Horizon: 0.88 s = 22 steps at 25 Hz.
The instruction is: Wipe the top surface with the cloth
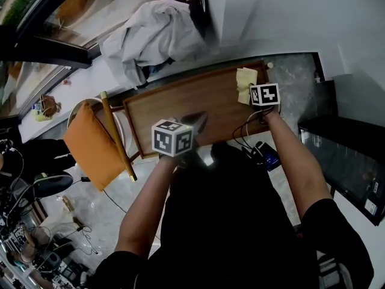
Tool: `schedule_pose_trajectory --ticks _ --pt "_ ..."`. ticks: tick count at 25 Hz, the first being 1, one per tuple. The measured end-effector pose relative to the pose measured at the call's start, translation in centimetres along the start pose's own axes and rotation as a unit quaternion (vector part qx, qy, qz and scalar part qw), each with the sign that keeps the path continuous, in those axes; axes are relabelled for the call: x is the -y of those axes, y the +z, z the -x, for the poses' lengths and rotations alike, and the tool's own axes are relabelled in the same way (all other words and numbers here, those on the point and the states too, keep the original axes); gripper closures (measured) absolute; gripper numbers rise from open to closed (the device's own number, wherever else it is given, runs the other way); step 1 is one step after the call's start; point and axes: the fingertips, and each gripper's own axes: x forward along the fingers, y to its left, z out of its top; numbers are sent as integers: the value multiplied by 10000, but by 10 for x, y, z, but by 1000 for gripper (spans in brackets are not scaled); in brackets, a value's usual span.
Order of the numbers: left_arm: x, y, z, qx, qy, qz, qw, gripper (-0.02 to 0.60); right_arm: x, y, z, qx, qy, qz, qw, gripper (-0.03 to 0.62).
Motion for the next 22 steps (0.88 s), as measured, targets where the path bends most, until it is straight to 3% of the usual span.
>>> schedule_pose_trajectory --ticks 9,13,17,19,22 --pt "-1 1 0 87 -9 30 10000 574 30 -2 8 -93 -619 -155 9979 562" --pt "-9 -2 12 163 69 100 9998 574 43 -3 14 -123 -977 -484 9940 562" --pt "-21 -6 28 223 148 182 9995 574 48 -5 17 -198 -1312 -432 9902 562" --pt "-25 -8 38 273 168 237 9992 574 44 -1 22 -81 -1323 -388 9904 562" --pt "-35 -11 54 345 203 297 9988 574 14 18 33 372 -1013 -299 9937 562"
